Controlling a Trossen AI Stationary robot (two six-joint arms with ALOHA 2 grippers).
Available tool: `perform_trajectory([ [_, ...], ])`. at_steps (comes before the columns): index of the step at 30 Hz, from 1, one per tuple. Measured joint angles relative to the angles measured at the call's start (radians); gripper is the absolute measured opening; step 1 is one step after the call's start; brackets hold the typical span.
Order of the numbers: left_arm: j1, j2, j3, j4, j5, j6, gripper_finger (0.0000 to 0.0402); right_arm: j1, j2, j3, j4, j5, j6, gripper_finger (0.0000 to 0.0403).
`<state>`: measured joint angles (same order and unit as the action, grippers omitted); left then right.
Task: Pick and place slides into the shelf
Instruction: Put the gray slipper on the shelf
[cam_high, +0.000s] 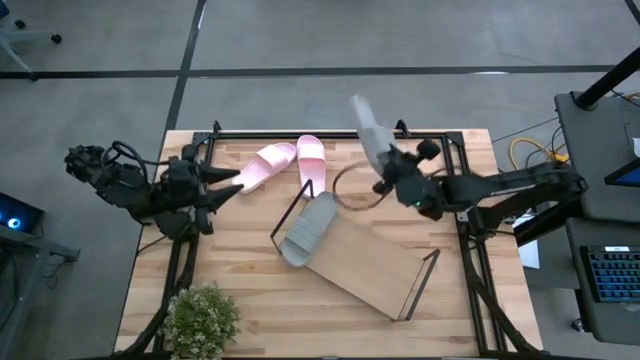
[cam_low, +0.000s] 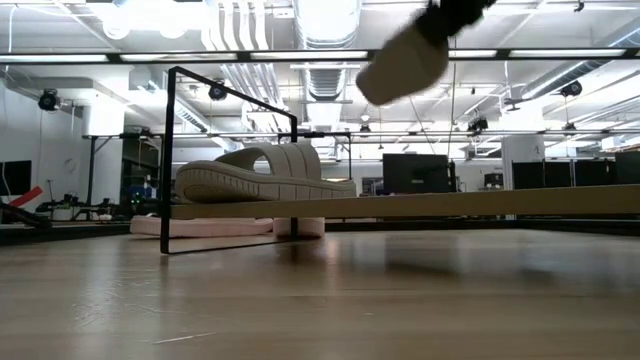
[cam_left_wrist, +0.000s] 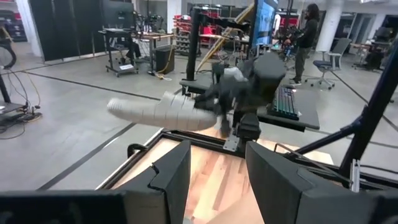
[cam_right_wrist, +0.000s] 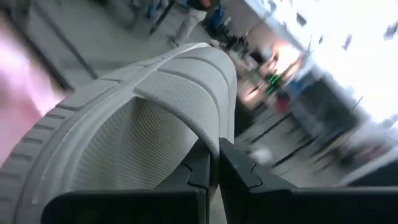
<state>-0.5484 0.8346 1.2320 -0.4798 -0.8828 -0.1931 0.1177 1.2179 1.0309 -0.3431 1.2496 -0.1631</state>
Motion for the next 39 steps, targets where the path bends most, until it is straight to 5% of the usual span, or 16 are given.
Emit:
perform_trajectory([
  [6, 0.0, -0.031, 0.0, 0.0, -0.008, 0.055, 0.014, 0.0, 0.039, 0.267, -0.305, -0.114, 0.564, 0.0009],
  [10, 0.0, -0.05, 0.0, 0.0, -0.008, 0.121, 0.014, 0.012, 0.086, 0.395, -0.345, -0.245, 0.702, 0.0009],
  [15, 0.0, -0.067, 0.0, 0.0, -0.013, 0.128, 0.014, 0.077, 0.197, 0.577, -0.462, -0.253, 0.766, 0.0009],
  [25, 0.0, -0.13, 0.0, 0.0, -0.012, 0.122, 0.014, 0.204, 0.546, 1.145, -1.219, -0.28, 1.292, 0.0008],
  [30, 0.0, -0.167, 0.0, -0.001, -0.013, 0.122, 0.014, 0.218, 0.657, 1.3, -1.224, -0.378, 1.307, 0.0008],
  [39, 0.0, -0.233, -0.001, -0.01, -0.012, 0.124, 0.014, 0.243, 0.741, 1.318, -1.228, -0.508, 1.299, 0.0008],
])
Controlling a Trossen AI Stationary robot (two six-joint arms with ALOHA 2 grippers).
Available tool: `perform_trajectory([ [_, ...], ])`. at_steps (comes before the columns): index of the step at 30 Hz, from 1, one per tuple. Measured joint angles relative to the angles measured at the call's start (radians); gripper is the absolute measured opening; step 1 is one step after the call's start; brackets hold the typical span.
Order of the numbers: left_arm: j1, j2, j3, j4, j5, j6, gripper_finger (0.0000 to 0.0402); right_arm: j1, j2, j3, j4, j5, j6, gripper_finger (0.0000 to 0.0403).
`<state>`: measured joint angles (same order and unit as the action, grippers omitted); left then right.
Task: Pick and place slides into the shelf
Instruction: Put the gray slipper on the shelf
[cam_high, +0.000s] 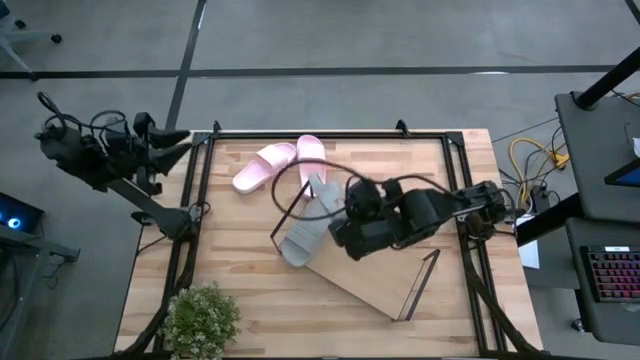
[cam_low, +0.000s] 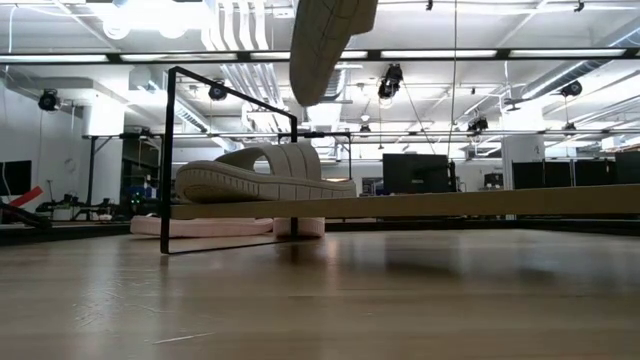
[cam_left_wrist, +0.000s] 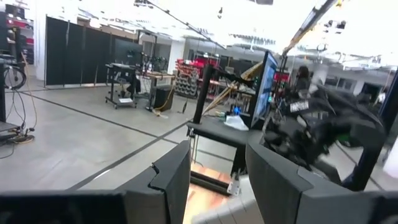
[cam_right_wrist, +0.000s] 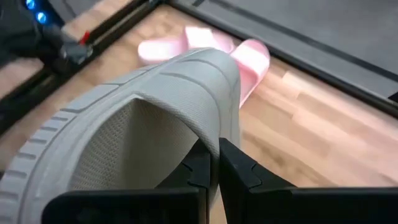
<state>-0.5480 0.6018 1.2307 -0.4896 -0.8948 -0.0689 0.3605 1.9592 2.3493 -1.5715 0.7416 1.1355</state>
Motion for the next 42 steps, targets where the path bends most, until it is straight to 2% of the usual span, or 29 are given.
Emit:
perform_trajectory([
  [3, 0.0, -0.019, 0.0, -0.009, 0.005, 0.001, 0.014, 0.025, 0.032, 0.0, 0.0, -0.013, -0.004, 0.0008],
  [6, 0.0, -0.031, -0.001, -0.041, 0.015, 0.002, 0.014, 0.057, 0.064, -0.001, 0.0, 0.02, -0.049, 0.0008],
  [10, 0.0, -0.047, -0.001, -0.074, 0.04, 0.0, 0.014, 0.111, 0.101, -0.001, 0.001, 0.142, -0.148, 0.0008],
  [18, 0.0, -0.022, -0.007, -0.094, 0.152, -0.002, 0.014, 0.172, 0.069, 0.003, 0.001, 0.339, -0.058, 0.0008],
  [23, 0.0, 0.098, -0.014, -0.096, 0.184, 0.046, 0.014, 0.176, 0.053, 0.004, 0.021, 0.333, -0.082, 0.0008],
  [26, 0.0, 0.175, -0.014, -0.096, 0.235, 0.182, 0.014, 0.175, 0.053, 0.004, 0.033, 0.334, -0.096, 0.0008],
  [29, 0.0, 0.211, -0.014, -0.097, 0.238, 0.329, 0.014, 0.181, 0.051, 0.004, 0.036, 0.333, -0.089, 0.0008],
  [35, 0.002, 0.368, -0.005, -0.115, 0.313, 0.527, 0.014, 0.195, 0.051, 0.004, 0.054, 0.318, -0.089, 0.0008],
  [42, 0.02, 0.527, 0.071, -0.122, 0.334, 0.607, 0.0154, 0.21, 0.051, 0.004, 0.073, 0.253, -0.106, 0.0008],
])
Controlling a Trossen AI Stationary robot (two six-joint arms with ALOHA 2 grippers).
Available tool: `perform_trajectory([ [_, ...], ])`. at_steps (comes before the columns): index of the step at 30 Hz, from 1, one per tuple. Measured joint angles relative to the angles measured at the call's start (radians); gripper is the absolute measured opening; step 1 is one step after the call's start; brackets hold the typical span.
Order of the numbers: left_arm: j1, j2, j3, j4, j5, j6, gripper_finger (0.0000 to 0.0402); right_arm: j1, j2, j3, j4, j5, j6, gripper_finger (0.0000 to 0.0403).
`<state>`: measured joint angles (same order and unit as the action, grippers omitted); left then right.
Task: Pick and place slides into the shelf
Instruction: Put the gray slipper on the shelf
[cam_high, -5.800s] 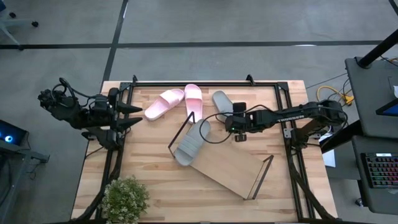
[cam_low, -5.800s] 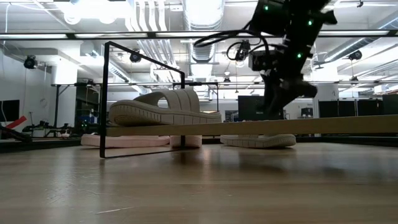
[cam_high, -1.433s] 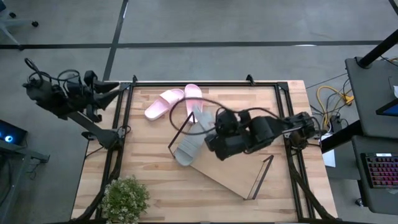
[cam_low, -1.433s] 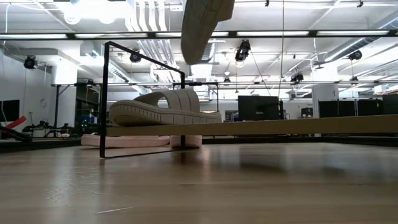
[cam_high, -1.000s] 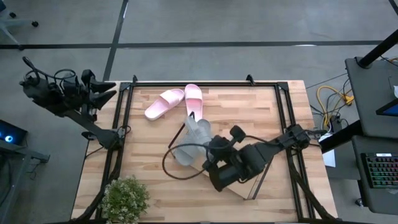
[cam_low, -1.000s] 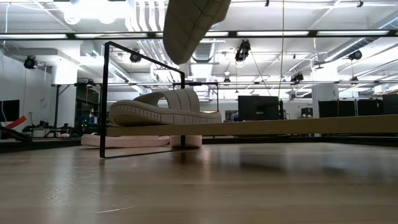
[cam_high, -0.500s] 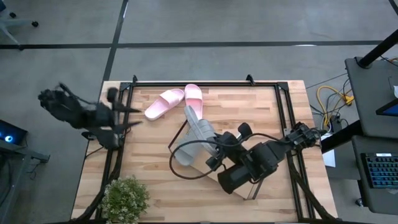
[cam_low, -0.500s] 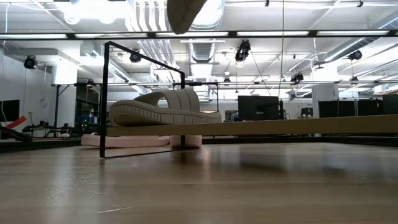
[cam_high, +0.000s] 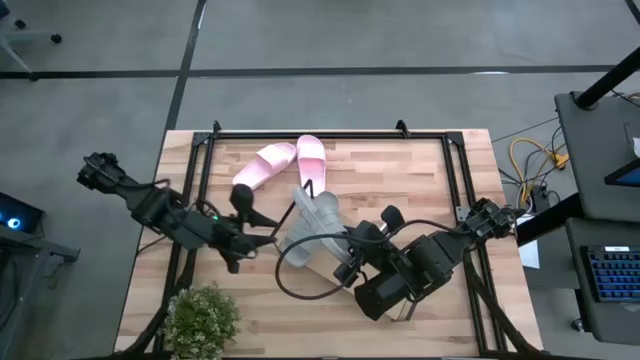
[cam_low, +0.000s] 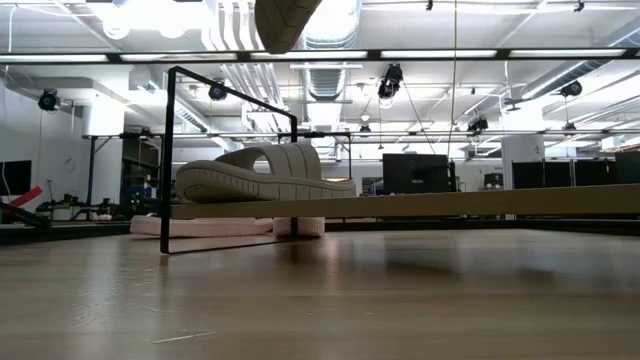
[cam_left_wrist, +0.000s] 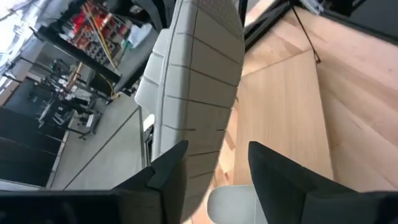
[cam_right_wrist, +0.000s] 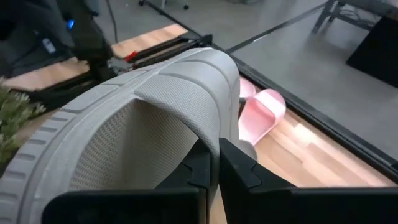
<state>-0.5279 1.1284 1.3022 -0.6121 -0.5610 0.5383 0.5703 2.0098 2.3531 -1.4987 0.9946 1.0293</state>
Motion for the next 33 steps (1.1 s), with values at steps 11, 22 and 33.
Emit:
perform_trajectory([
  [11, 0.064, 0.117, 0.124, -0.035, -0.021, -0.028, 0.0269, 0.043, -0.034, 0.0, 0.083, -0.007, -0.249, 0.0008],
  [22, 0.13, 0.204, 0.269, -0.215, 0.042, -0.114, 0.0279, 0.045, -0.075, 0.0, 0.178, -0.007, -0.486, 0.0008],
  [33, 0.173, 0.267, 0.311, -0.223, 0.036, -0.113, 0.0249, 0.047, -0.078, 0.0, 0.198, -0.047, -0.55, 0.0008],
])
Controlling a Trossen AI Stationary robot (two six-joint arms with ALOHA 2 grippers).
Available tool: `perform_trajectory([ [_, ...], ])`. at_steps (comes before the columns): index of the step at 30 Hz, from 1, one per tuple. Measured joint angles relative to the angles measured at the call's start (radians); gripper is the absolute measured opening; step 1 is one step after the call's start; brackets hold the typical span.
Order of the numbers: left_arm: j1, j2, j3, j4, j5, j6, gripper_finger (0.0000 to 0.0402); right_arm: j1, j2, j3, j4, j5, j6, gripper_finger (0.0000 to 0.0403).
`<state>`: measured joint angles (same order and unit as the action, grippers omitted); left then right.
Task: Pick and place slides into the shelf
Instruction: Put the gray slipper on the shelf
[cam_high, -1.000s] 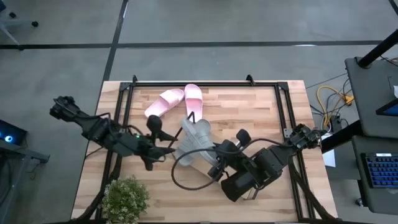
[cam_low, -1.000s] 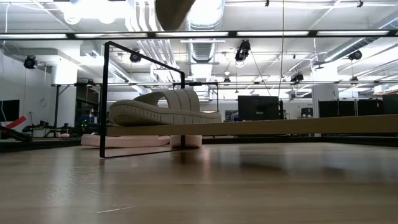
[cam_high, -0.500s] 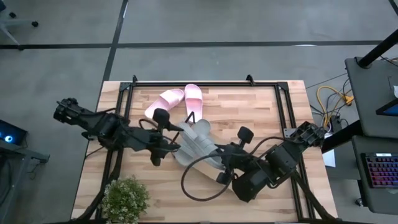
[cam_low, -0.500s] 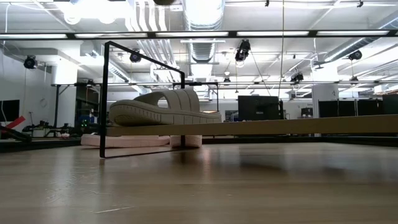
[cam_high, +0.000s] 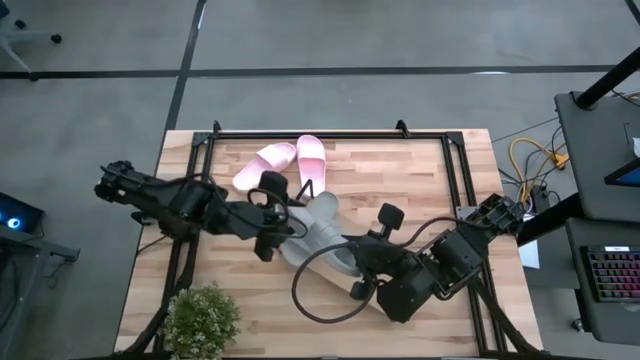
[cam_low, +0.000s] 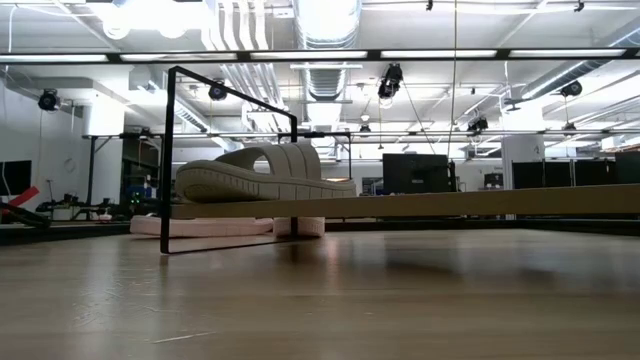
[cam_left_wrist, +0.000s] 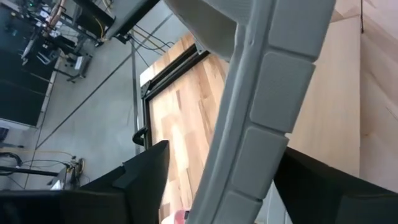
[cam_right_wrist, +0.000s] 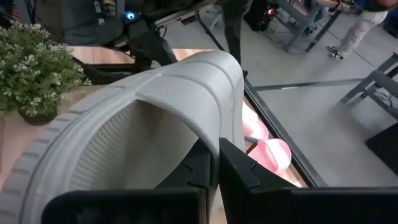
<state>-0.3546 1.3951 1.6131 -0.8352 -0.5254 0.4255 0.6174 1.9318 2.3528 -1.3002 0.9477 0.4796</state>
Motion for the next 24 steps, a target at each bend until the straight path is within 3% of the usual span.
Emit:
perform_trajectory([
  [4, 0.002, 0.017, 0.0, 0.0, -0.008, 0.031, 0.0187, 0.0, 0.0, 0.0, 0.003, 0.02, -0.018, 0.0008],
  [11, 0.002, 0.037, -0.001, 0.0, -0.065, 0.128, 0.0042, -0.002, 0.0, 0.0, 0.003, 0.031, -0.026, 0.0008],
  [18, 0.009, 0.011, -0.002, 0.025, -0.139, 0.164, 0.0042, -0.003, -0.008, -0.001, 0.007, 0.212, 0.033, 0.0027],
  [24, 0.018, -0.03, -0.002, 0.004, -0.171, 0.16, 0.0042, -0.011, -0.053, -0.001, 0.042, 0.299, 0.049, 0.0061],
])
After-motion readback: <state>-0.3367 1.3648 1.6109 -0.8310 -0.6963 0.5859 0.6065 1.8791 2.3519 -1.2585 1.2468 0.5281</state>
